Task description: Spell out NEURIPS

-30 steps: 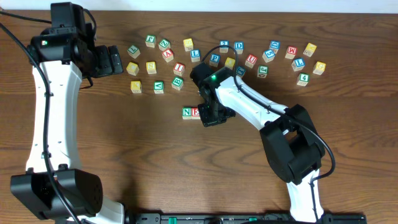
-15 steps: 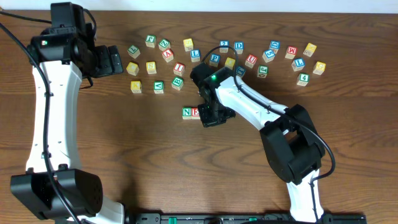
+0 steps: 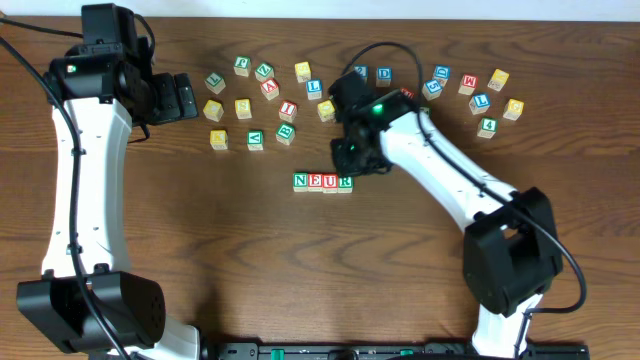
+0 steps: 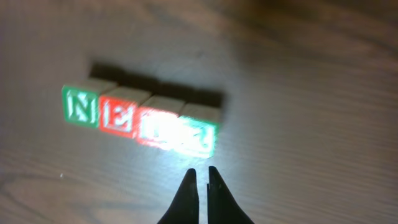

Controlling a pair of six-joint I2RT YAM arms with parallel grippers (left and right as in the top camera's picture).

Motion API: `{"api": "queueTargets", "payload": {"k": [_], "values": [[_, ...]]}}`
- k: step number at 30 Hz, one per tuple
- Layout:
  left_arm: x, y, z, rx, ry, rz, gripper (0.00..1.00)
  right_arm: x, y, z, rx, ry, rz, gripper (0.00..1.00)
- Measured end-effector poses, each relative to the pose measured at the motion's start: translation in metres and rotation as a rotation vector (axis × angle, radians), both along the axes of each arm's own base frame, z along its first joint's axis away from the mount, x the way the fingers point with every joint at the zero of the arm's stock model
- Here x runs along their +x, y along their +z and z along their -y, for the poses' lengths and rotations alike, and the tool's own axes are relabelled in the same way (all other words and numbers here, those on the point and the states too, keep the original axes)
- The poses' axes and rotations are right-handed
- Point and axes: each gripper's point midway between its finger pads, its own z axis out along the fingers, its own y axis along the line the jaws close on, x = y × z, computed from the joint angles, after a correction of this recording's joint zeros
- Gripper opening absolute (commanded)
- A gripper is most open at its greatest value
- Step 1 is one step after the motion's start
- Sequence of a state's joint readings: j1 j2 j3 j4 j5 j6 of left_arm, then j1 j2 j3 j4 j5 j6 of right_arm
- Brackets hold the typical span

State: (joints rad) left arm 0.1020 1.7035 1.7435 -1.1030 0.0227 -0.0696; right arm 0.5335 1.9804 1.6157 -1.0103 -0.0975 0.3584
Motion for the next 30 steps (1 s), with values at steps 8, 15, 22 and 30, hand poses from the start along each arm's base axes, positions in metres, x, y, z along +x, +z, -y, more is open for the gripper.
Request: {"api": "queueTargets", "payload": {"k": [8,15,22,30], "values": [[0.000,0.000,0.000,0.000,0.000,0.000,1.00,0.030,0.003,0.036,0.017,-0.104,0.033,0.13],[0.000,0.000,0.000,0.000,0.000,0.000,1.00,0.051,0.005,0.058,0.032,-0.168,0.071,0.23],[0.000,0.000,0.000,0.000,0.001,0.000,1.00,0.054,0.006,0.060,0.037,-0.176,0.079,0.33],[0.000,0.000,0.000,0.000,0.001,0.000,1.00,0.056,0.006,0.060,0.040,-0.176,0.087,0.58]]}}
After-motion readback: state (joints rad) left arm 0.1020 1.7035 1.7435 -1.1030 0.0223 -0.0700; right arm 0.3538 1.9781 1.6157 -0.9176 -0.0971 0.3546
